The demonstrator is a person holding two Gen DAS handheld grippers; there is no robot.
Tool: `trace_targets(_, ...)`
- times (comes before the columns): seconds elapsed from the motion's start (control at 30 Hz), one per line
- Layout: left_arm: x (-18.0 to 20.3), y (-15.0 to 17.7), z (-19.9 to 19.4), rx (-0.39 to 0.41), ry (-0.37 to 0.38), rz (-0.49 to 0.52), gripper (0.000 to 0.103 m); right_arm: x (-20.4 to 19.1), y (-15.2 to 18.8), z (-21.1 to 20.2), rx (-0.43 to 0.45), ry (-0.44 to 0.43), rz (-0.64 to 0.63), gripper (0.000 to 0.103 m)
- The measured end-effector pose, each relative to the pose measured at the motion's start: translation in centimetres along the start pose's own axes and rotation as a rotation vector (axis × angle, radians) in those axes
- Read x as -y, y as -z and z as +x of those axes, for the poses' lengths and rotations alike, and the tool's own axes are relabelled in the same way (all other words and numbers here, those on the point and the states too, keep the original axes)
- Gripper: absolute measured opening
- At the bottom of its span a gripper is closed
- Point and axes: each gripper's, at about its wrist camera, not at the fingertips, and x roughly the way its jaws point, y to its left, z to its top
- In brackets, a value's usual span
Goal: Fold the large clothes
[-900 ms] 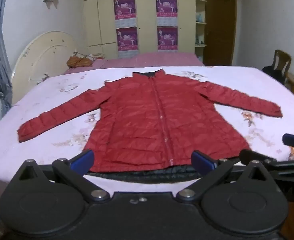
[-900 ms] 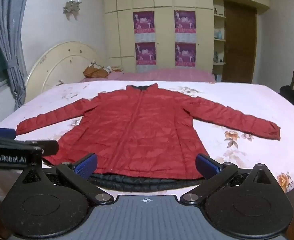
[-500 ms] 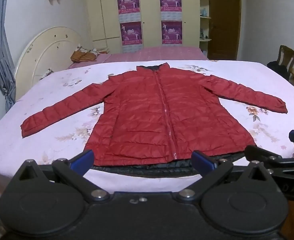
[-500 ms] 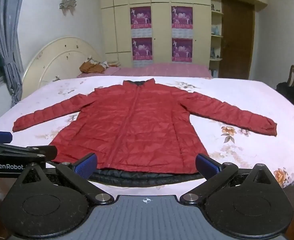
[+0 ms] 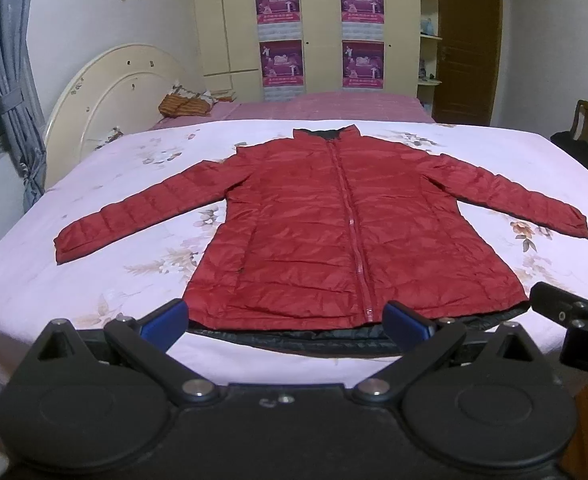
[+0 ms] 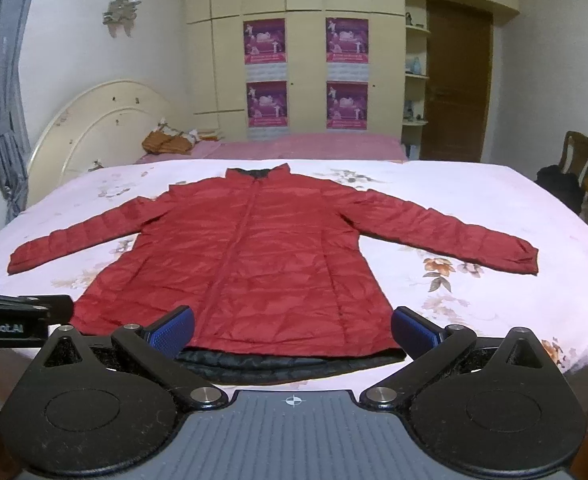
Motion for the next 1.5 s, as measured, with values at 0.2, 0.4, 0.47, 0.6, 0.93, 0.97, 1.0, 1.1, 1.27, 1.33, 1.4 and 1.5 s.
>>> trace_targets(0.2,-0.5,0.0,0.1,-0.004,0.002,0.002,0.103,0.0,0.0,-0.1,0.008,0.007,0.003,0.103)
trace_targets(0.4,-0.8,0.1,0.1,-0.008,0.003,-0.003,0.103,0.1,0.0,-0.3,0.016,0.008,0.01,0.103)
trace_targets(0.47,-0.9,0.2,0.1,-0.01,0.006,-0.004,0.103,0.0,0.0,-0.3,0.015,0.008,0.008,0.103)
trace_targets(0.6,-1.1,0.2,0.2,-0.012,0.009,-0.008,0.103,-0.3,-0.1,-0.3,0.014,0.007,0.002,0.103)
trace_targets(0.93,-1.2,0.3,0.2,-0.016,0.009,-0.006,0.103,-0.5,0.0,-0.4,0.013,0.006,0.005,0.103)
trace_targets(0.97,-1.2,0.3,0.2,-0.016,0.009,-0.007,0.103,-0.5,0.0,-0.4,0.014,0.007,0.005,0.103)
trace_targets(1.0,-1.2,0.3,0.2,-0.017,0.008,-0.008,0.103,-0.5,0.0,-0.4,0.014,0.007,0.005,0.103)
trace_targets(1.1,-1.2,0.3,0.3,-0.019,0.008,-0.009,0.103,-0.6,-0.1,-0.4,0.015,0.008,0.006,0.103)
trace_targets(1.27,-1.3,0.3,0.4,-0.022,0.01,-0.009,0.103,-0.5,-0.1,-0.3,0.015,0.005,0.007,0.103)
trace_targets(1.33,-1.3,0.2,0.4,-0.023,0.01,-0.01,0.103,-0.5,-0.1,-0.3,0.014,0.005,0.008,0.103)
trace_targets(1.4,-1.3,0.2,0.4,-0.023,0.011,-0.01,0.103,-0.5,-0.1,-0.3,0.014,0.005,0.009,0.103)
trace_targets(1.5,-1.4,0.2,0.5,-0.026,0.011,-0.009,0.103,-0.5,-0.1,-0.3,0.014,0.005,0.009,0.103)
